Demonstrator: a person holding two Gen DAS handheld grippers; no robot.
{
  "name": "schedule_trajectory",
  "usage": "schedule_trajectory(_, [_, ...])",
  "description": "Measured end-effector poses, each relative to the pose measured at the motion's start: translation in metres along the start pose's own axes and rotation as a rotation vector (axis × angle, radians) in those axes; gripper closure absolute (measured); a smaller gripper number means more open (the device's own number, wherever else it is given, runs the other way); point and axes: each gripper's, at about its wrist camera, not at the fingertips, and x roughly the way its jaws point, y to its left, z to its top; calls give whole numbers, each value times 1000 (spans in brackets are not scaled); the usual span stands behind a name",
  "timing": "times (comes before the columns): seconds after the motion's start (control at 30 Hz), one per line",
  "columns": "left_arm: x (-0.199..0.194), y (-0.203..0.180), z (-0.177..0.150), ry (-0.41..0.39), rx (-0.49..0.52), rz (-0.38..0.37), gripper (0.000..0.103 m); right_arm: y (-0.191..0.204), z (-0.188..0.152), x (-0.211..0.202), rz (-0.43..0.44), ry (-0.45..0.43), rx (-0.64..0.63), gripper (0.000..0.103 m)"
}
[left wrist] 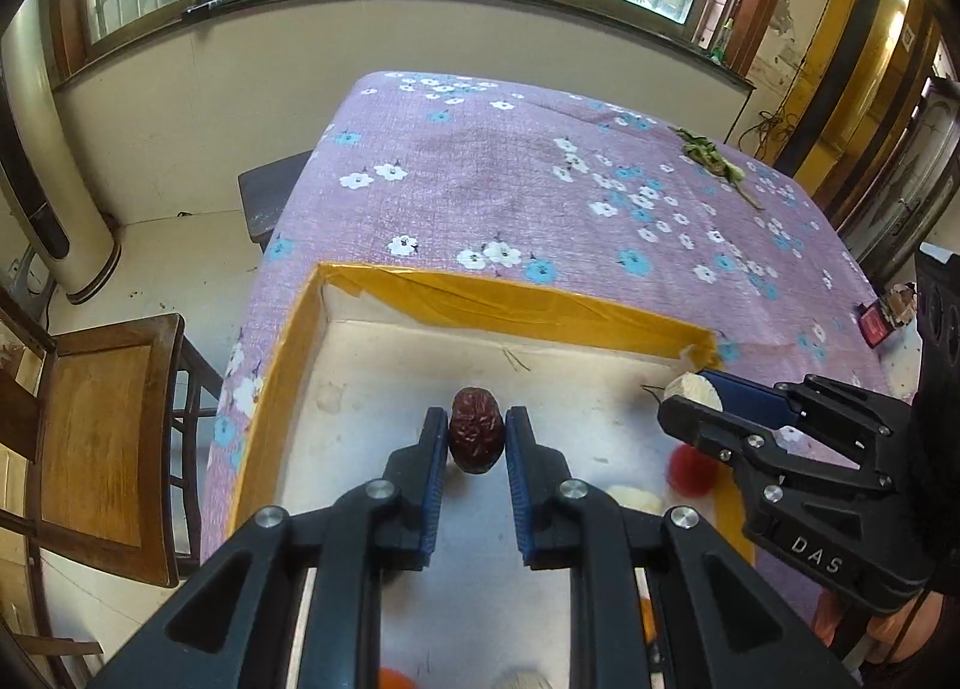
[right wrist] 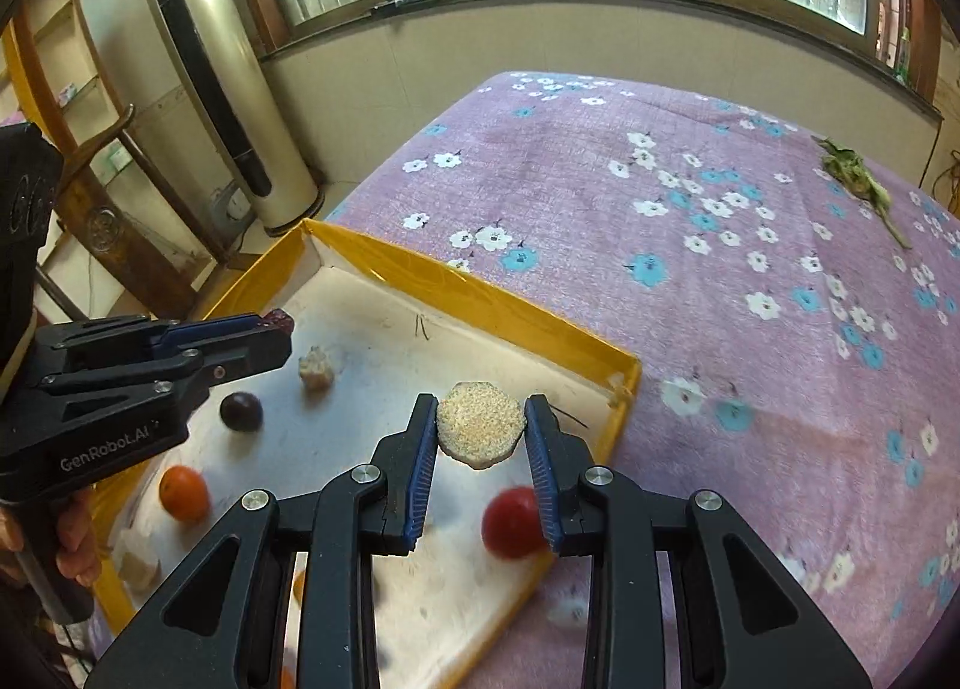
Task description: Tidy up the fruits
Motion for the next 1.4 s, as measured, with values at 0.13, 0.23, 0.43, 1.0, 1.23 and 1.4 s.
schedule_trajectory(0.13, [15,6,4,22,-8,-2,81,-2,6,17,-1,25,12,75])
schedule_trajectory(0.23, [25,11,7,39,-15,1,81,-2,7,26,-13,41,-2,75])
schedule_trajectory(0.43, [38,18,9,64,-26,7,81,0,6,38,-33,60,-25,75])
schedule_trajectory(1.0, [24,28,-6,64,-65,36,69,2,-10,-2,-101,42,-16,67])
schedule_trajectory(1.23, [-18,20,-23,-37,-72,96,27,16,-38,-46,-103,19,-9,56])
schedule_trajectory(1.4, [-54,14,-49,-84,-106,148,18,22,-71,-70,-101,20,5,32])
